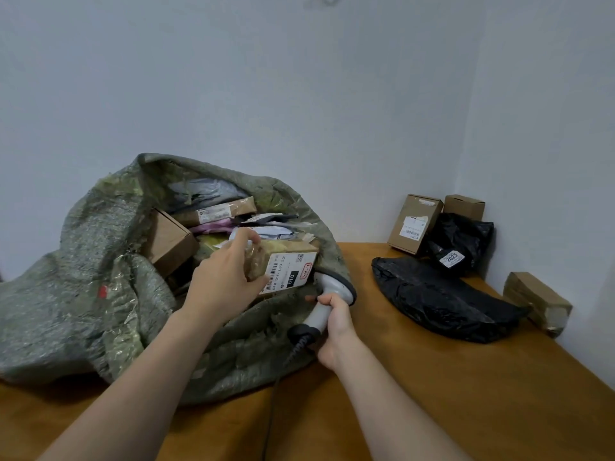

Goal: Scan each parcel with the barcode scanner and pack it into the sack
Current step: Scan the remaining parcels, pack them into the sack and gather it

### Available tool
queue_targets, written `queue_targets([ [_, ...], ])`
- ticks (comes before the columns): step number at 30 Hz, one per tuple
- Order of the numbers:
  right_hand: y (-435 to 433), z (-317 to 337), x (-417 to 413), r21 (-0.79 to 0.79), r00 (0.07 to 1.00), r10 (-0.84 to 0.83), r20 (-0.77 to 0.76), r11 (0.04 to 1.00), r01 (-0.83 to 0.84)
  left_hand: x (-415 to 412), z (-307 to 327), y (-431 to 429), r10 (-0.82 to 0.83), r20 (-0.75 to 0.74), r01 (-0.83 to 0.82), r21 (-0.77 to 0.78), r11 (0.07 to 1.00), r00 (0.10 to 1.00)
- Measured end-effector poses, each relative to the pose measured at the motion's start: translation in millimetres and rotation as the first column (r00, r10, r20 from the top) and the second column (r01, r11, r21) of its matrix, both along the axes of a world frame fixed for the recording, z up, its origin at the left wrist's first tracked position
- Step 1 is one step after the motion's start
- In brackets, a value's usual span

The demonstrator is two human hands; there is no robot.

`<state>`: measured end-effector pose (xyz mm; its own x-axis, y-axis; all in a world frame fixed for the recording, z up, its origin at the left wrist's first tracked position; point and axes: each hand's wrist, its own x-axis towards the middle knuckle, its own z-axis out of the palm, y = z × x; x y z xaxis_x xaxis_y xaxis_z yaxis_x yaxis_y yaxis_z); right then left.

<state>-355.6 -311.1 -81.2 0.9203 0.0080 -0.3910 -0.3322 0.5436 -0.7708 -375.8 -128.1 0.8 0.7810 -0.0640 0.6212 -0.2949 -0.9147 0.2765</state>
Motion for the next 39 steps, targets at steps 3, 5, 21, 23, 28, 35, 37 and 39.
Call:
queue_targets([
  [3, -15.7, 3.3, 0.2, -0.034, 1.0, -0.005, -0.011, 0.999, 0.004, 1.6, -6.3, -5.0, -0.058, 0.043, 0.053, 0.114, 0.992, 0.997],
  [5, -28.3, 5.1, -3.6, -0.05, 1.0, -0.014, -0.028, 0.999, 0.013, 5.5, -11.2, -10.0, -0.067, 0.035, 0.06, 0.18, 0.982, 0.997],
  [21, -78.6, 10.9, -33.6, -0.153, 1.0, -0.019, 0.024, 0.988, 0.022, 43.8, -34.9, -40.9, 0.234, -0.209, -0.127, 0.424, 0.897, 0.95],
  [23, -79.8, 11.2, -34.7, -0.163, 1.0, -0.002, 0.027, 0.987, 0.006, 46.3, -31.2, -44.4, 0.242, -0.282, -0.109, 0.415, 0.903, 0.928],
  [28, -99.9, 6.8, -35.3, -0.083, 0.993, -0.036, 0.112, 0.996, 0.045, 48.1, -18.4, -68.8, 0.217, -0.277, -0.091, 0.404, 0.91, 0.936],
  [35, -175.7, -12.4, -39.2, -0.175, 0.903, -0.283, 0.324, 0.92, 0.351, 54.7, -24.8, -163.5, -0.205, -0.359, 0.225, 0.014, 0.974, 0.911],
  [37, -195.9, -22.9, -44.7, -0.23, 0.869, -0.345, 0.356, 0.868, 0.439, 63.0, -35.4, -193.5, -0.323, -0.396, 0.348, -0.009, 0.937, 0.86],
  [39, -211.2, -33.3, -48.3, -0.243, 0.843, -0.4, 0.361, 0.832, 0.499, 71.2, -48.7, -222.4, -0.395, -0.457, 0.456, 0.026, 0.89, 0.797],
])
